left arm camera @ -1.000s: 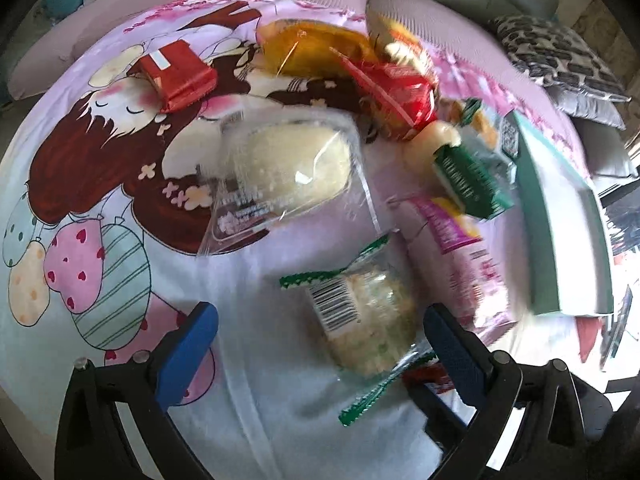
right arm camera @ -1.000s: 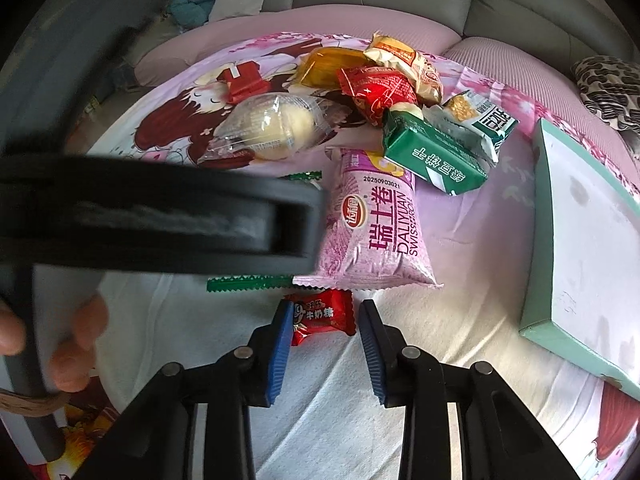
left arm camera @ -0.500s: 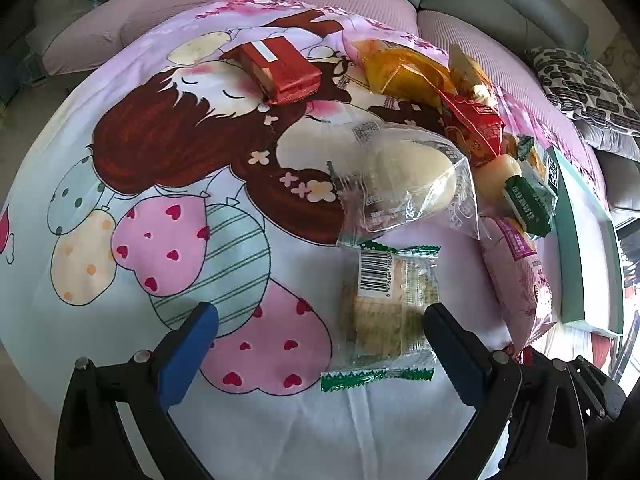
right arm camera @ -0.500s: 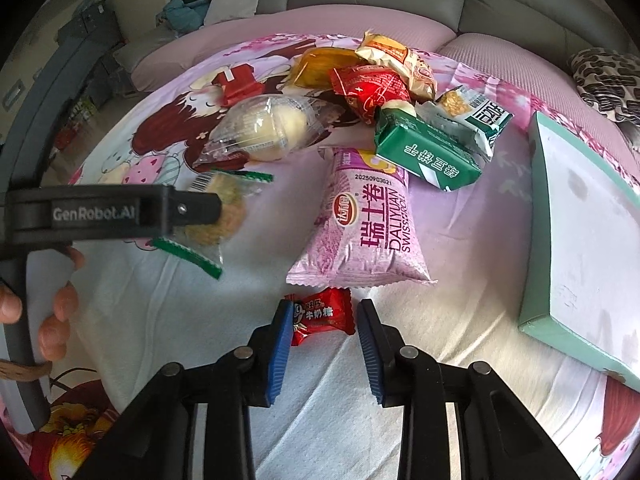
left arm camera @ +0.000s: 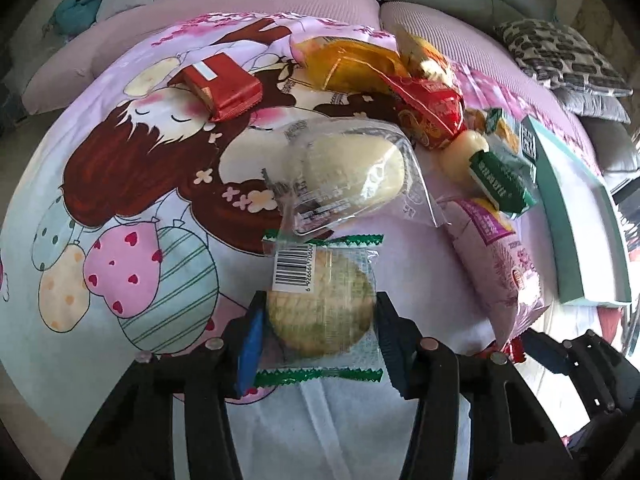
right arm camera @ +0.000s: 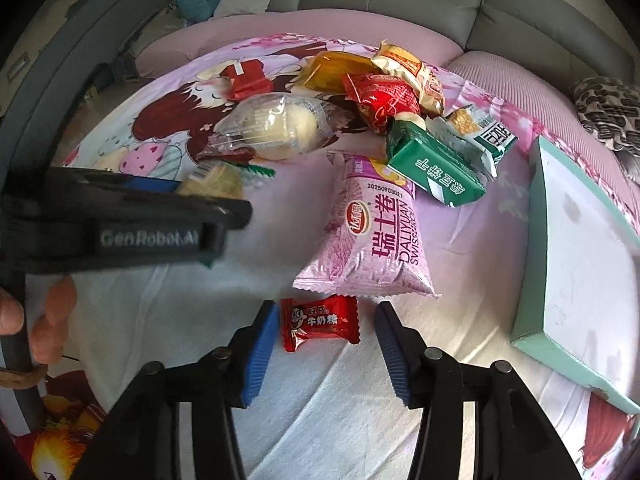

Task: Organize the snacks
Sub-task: 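Grasp the red candy with the right tool while the left tool grasps the cracker packet, then carry the candy and cracker packet over the teal-rimmed tray with both tools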

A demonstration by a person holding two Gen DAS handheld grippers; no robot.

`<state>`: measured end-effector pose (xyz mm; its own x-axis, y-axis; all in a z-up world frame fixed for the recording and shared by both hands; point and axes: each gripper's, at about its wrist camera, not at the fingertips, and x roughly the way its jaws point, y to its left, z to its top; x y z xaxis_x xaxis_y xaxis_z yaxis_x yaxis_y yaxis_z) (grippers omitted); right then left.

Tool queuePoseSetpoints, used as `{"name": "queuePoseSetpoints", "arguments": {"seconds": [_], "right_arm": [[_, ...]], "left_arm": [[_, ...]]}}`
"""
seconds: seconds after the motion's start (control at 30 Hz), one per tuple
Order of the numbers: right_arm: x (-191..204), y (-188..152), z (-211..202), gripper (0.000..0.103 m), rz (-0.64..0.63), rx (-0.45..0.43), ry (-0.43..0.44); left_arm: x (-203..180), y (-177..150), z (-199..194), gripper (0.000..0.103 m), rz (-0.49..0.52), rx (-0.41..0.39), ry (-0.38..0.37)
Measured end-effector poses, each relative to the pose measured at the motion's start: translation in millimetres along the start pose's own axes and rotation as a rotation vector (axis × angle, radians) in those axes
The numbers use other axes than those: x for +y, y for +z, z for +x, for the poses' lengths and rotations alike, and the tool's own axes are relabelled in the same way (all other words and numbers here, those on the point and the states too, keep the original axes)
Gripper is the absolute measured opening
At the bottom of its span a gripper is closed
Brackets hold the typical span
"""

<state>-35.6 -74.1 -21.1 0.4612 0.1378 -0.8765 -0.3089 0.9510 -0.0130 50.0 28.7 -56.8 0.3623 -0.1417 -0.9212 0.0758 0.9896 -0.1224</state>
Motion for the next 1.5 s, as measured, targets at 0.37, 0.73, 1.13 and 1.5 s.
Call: {"name": "queuePoseSetpoints", "arguments": {"seconds": [0.37, 0.73, 1.13, 1.5], "right_arm": [[-5, -2, -2, 0.028, 0.02, 0.005, 0.017], [-13, -6, -14, 0.026, 0.063, -0.015, 0.036], [-35, 1, -65, 0.026, 0.181, -0.165, 0.027], [-101, 25, -108, 0.026, 0.413, -0.314, -0.103]], "left_arm": [[23, -11, -16, 0.052, -0.017, 0.0, -0.024], [32, -19, -41, 0.051, -0.026, -0.028, -0.019], [21, -20, -106, 0.051, 0.007, -0.159, -0.036], [-70, 22, -137, 0.051, 0.163, -0.274, -0.155]]}}
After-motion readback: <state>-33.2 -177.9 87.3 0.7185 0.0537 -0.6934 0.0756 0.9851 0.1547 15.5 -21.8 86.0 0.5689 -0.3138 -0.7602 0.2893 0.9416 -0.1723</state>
